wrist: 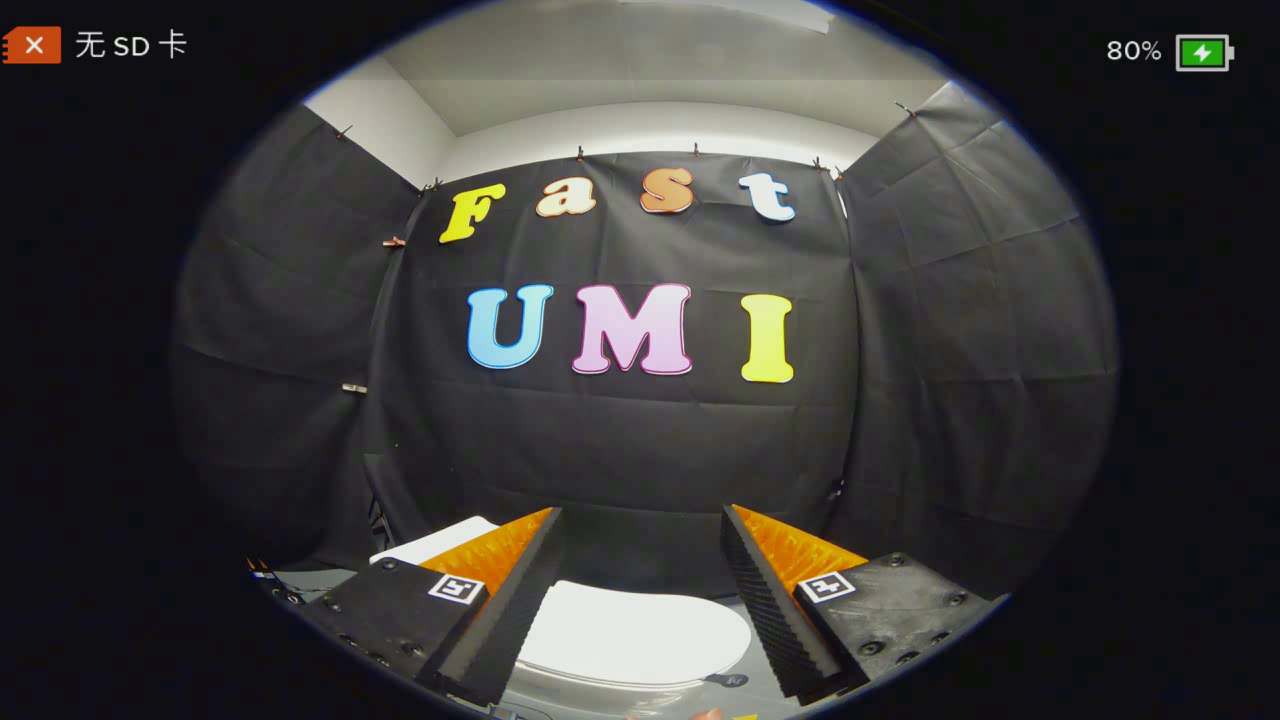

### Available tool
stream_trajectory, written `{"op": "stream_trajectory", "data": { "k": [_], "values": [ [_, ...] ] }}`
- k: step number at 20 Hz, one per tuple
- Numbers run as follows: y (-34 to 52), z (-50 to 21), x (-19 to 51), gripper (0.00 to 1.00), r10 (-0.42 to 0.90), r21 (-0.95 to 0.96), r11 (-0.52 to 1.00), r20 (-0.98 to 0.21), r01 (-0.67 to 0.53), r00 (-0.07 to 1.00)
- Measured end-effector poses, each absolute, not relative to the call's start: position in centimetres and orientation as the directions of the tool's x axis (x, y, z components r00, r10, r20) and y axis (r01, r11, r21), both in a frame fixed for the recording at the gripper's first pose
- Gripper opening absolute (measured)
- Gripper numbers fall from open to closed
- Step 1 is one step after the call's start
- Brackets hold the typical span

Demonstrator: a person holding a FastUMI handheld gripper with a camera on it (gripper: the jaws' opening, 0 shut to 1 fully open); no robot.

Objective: Open the toilet lid.

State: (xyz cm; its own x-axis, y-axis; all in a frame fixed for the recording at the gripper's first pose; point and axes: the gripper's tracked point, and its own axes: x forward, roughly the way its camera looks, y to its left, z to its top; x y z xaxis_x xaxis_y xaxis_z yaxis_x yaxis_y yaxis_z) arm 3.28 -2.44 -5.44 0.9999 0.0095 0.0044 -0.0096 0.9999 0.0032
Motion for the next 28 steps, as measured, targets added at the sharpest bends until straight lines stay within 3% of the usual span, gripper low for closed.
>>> {"op": "stream_trajectory", "data": {
  "k": [7, 14, 28],
  "values": [
    [-4.6, -9.3, 5.1, 0.98, 0.084, 0.139, 0.987, -0.067, -0.074, 0.994],
    [-8.7, -15.4, 6.7, 0.98, 0.114, 0.337, 0.94, -0.189, -0.045, 0.975],
    [-20.8, -34.9, 7.9, 0.98, 0.107, 0.713, 0.661, -0.395, 0.232, 0.912]
  ]
}}
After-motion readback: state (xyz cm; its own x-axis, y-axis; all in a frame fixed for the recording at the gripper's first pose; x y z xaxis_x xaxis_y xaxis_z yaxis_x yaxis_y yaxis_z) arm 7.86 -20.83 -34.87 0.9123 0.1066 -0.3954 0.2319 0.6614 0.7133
